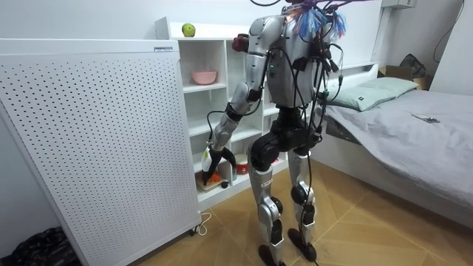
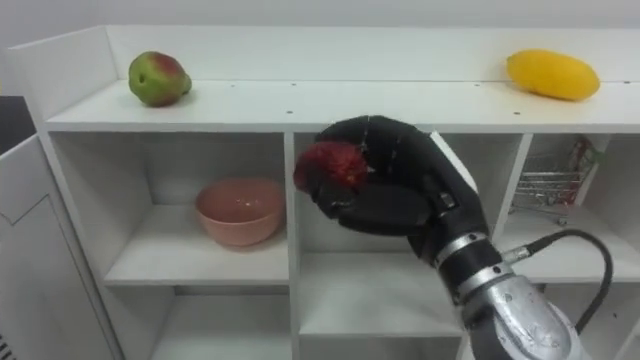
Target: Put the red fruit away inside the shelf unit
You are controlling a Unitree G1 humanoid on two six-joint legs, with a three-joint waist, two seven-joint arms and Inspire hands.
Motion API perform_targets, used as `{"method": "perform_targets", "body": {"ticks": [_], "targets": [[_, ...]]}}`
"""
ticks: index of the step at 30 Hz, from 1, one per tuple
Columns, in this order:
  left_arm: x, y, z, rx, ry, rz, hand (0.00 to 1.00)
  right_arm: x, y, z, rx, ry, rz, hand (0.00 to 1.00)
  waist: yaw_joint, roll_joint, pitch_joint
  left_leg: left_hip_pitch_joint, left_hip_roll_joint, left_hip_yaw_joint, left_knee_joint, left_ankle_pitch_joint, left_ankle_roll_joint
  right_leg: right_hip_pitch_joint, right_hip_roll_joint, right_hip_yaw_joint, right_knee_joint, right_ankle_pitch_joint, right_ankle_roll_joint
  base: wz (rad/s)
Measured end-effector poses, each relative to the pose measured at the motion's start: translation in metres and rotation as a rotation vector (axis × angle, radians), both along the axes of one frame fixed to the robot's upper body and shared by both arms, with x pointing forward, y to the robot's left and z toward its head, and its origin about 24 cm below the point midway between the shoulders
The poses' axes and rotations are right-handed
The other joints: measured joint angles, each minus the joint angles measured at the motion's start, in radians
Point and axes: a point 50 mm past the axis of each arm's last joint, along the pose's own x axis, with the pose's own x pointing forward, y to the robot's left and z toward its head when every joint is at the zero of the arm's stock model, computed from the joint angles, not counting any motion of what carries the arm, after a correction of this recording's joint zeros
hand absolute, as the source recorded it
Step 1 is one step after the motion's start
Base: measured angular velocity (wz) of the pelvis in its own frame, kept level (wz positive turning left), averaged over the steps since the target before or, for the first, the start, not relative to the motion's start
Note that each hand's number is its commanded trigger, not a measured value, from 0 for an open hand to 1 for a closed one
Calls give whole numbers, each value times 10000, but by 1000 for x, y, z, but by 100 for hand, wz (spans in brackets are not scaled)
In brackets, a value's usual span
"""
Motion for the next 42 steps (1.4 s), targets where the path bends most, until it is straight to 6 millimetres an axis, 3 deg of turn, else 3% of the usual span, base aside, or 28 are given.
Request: {"method": "perform_targets", "body": {"ticks": [1,6,11,12,14,15,17,21,27,31,35,38,42], "targets": [[0,-2,-1,22,-12,-27,0,-1,1,-5,-15,184,82,100,-10,0,-2,-78,-4,0,5,8,12,-71,-8,0,5,0,0,0],[-4,-21,-9,-90,241,-292,0,8,-1,-70,494,2935,-243,100,3,14,10,-951,0,-1,334,106,37,-1002,-120,-48,453,15,-21,1],[-4,-32,-14,-252,462,-565,0,9,-8,-116,1035,4908,-949,100,9,36,55,-1877,-10,-4,746,196,50,-1989,-203,-97,1052,13,-21,1],[0,-33,-13,-243,364,-451,0,8,-8,-127,1244,5309,-1106,100,5,44,122,-2144,-3,11,890,196,50,-2282,-222,-113,1250,4,-28,0],[2,-33,-13,-100,282,-479,0,7,-6,-138,1584,5834,-1239,100,20,62,177,-2674,-2,11,1141,196,50,-2839,-244,-101,1569,-5,-36,0],[4,-33,-12,-46,60,-361,0,6,-7,-143,1989,6072,-1284,100,21,64,279,-2978,-4,37,1284,204,66,-3178,-268,-97,1792,-11,-46,0],[6,-32,-11,178,-288,-132,0,4,-8,-155,2358,6463,-1508,100,57,-9,380,-3397,-23,163,1414,245,116,-3711,-323,-15,2121,-50,-66,-9],[0,-40,-14,593,-685,265,0,-4,-12,-181,3109,7622,-2331,100,292,-73,435,-4521,-34,440,1766,292,174,-5047,-463,-4,2810,-61,-80,-14],[14,-48,-7,1066,-1573,-323,0,10,-18,-172,5479,7699,-2943,100,295,-94,454,-6081,-211,282,2343,460,237,-6598,-700,-266,3605,-136,-175,14],[20,-48,-3,1389,-2015,-573,0,26,-21,-161,7261,7583,-3006,100,306,-120,524,-6939,-234,265,2836,460,243,-7398,-854,-308,4101,-186,-213,11],[22,-44,-1,1775,-2151,-882,0,38,-35,-149,8621,7334,-3288,100,380,-108,593,-8055,-224,216,3459,442,268,-8399,-859,-393,4629,-241,-261,12],[24,-48,0,2012,-2168,-1173,0,44,-55,-141,9640,7053,-3790,100,694,-63,626,-8695,-232,228,3825,426,289,-9064,-889,-328,5003,-258,-286,0],[24,-56,-1,1967,-2088,-1602,0,50,-68,-131,9878,6739,-4102,100,863,-7,669,-9221,-306,226,4154,425,291,-9605,-1062,-387,5444,-371,-374,6]]}}
